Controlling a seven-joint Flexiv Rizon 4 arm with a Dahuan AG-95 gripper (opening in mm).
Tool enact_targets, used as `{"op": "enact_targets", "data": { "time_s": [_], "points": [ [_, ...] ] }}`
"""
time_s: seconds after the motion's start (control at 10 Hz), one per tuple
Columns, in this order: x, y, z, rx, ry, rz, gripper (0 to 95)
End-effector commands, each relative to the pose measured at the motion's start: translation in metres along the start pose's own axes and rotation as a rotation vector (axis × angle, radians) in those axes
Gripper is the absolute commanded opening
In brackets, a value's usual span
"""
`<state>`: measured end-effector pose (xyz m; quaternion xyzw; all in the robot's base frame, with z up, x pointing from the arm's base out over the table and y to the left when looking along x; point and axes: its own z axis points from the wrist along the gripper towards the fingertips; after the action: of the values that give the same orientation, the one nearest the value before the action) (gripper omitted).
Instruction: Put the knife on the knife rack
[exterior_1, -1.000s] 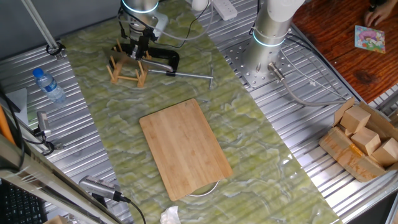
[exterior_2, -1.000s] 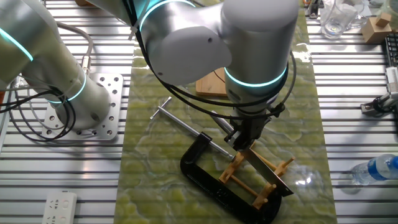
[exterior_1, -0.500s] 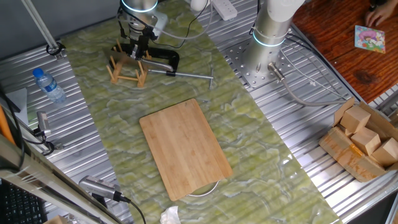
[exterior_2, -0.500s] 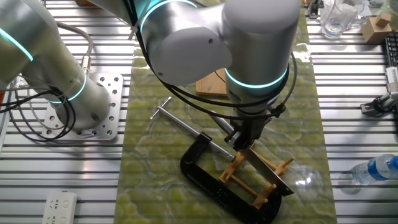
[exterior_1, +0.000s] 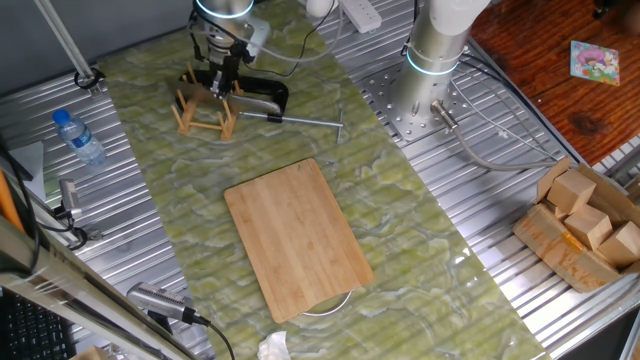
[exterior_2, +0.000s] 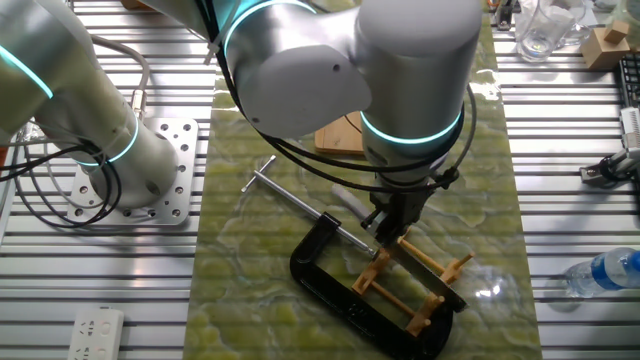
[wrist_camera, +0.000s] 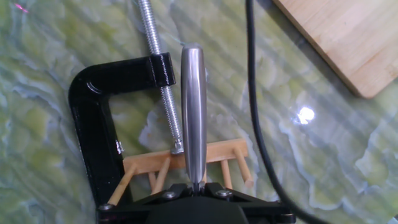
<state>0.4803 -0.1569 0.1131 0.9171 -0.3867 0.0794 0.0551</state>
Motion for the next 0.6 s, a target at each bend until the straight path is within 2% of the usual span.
{"op": "enact_targets", "data": {
  "time_s": [0.1,0.3,0.4,0.6],
  "points": [
    [0.000,0.000,0.000,0.000,-0.001,0.002,19.0],
    [0.000,0.000,0.000,0.002,-0.003,0.006,19.0],
    [0.000,0.000,-0.001,0.003,-0.015,0.017,19.0],
    [-0.001,0.000,-0.014,-0.025,-0.086,0.159,19.0]
  ]
}}
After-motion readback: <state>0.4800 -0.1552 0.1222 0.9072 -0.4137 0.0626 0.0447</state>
